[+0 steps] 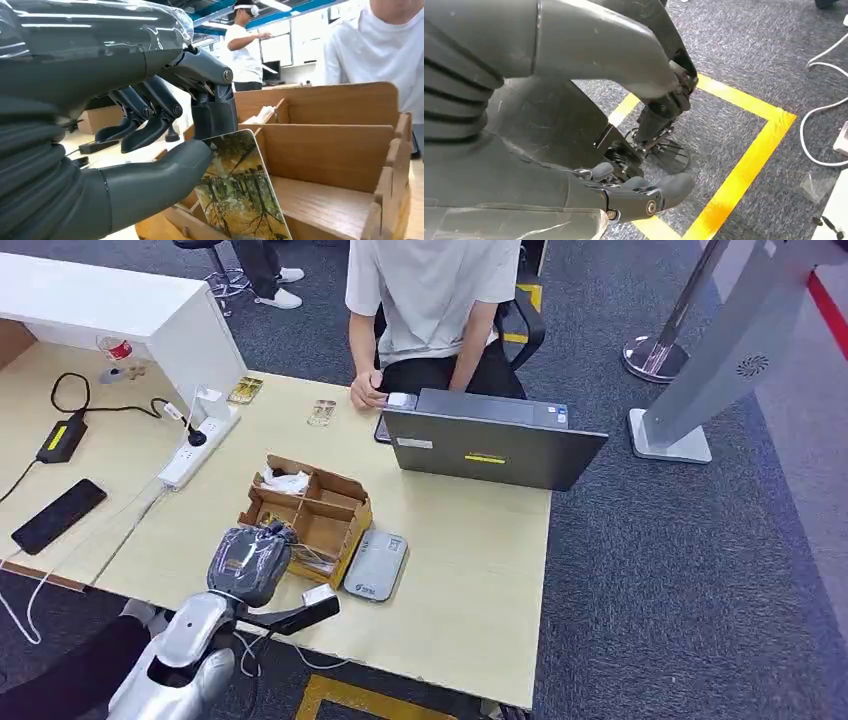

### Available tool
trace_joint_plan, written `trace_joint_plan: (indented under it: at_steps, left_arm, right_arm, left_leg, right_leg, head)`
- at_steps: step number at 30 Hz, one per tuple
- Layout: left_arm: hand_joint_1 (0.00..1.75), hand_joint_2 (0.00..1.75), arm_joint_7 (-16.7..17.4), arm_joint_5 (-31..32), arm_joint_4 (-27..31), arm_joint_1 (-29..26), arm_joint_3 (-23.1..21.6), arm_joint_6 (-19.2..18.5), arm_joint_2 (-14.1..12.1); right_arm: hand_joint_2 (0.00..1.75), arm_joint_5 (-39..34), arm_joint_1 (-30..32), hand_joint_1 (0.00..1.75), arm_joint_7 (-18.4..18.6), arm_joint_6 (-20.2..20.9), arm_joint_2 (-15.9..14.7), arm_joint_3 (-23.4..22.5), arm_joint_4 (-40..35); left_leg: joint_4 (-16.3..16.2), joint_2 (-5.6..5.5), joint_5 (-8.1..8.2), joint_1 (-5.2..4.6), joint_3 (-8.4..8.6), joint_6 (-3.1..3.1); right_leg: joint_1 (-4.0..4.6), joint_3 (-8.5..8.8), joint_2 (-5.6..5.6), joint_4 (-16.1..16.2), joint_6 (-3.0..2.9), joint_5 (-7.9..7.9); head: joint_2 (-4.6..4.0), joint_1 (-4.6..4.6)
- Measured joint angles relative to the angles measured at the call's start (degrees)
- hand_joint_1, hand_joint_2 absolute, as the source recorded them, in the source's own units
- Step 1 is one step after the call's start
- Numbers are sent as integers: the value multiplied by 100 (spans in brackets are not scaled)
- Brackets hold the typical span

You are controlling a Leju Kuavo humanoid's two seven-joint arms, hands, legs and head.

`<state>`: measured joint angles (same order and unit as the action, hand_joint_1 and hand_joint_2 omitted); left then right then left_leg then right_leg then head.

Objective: Pass the card to the sensor for recognition and then transmit it.

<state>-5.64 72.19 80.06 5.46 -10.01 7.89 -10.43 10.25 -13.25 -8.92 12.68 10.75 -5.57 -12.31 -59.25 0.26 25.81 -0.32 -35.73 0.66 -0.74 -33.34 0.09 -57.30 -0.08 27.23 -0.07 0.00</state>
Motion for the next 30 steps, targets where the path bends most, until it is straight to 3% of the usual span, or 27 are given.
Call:
trace_joint_plan:
  at_steps: [10,16,20,24,25,28,30]
  left_arm:
    - [175,175,-175,-55,177,4,87,258,109]
    - [175,175,-398,-61,426,18,90,844,251]
    - [175,175,-647,-96,641,94,90,1519,420]
    - [175,175,-774,-109,758,245,90,1753,584]
    - [0,175,-780,-111,778,275,90,1753,623]
    - [0,175,-809,-127,791,352,90,1672,691]
    - [0,175,-809,-192,789,378,90,1357,693]
  right_arm:
    - [175,2,3,0,2,0,0,-24,0]
    - [175,28,3,0,22,9,0,-24,-9]
    - [175,68,-5,0,127,0,2,-24,-17]
    - [175,105,-13,0,179,0,15,-24,-24]
    - [175,103,-16,0,188,4,17,-24,-24]
    - [175,96,-24,0,232,7,31,-24,-24]
    - [175,92,-28,0,245,7,33,-24,-24]
  left_leg:
    - [0,0,0,0,0,0]
    - [0,0,0,-1,0,0]
    - [0,-1,-2,-1,0,4]
    - [0,-1,-7,-2,0,10]
    - [0,-1,-8,-3,0,13]
    - [0,0,-9,-2,0,14]
    - [0,1,-10,-2,0,15]
  right_leg:
    - [0,0,0,0,0,0]
    - [-1,0,0,0,1,-1]
    - [-1,0,-1,1,4,-3]
    - [-1,1,-1,1,11,-7]
    - [-1,1,-1,1,12,-8]
    - [-1,1,0,1,14,-10]
    - [-1,1,1,1,14,-10]
  head:
    - [0,0]
    - [0,0]
    - [0,0]
    - [0,-2]
    - [0,0]
    - [0,-2]
    - [0,0]
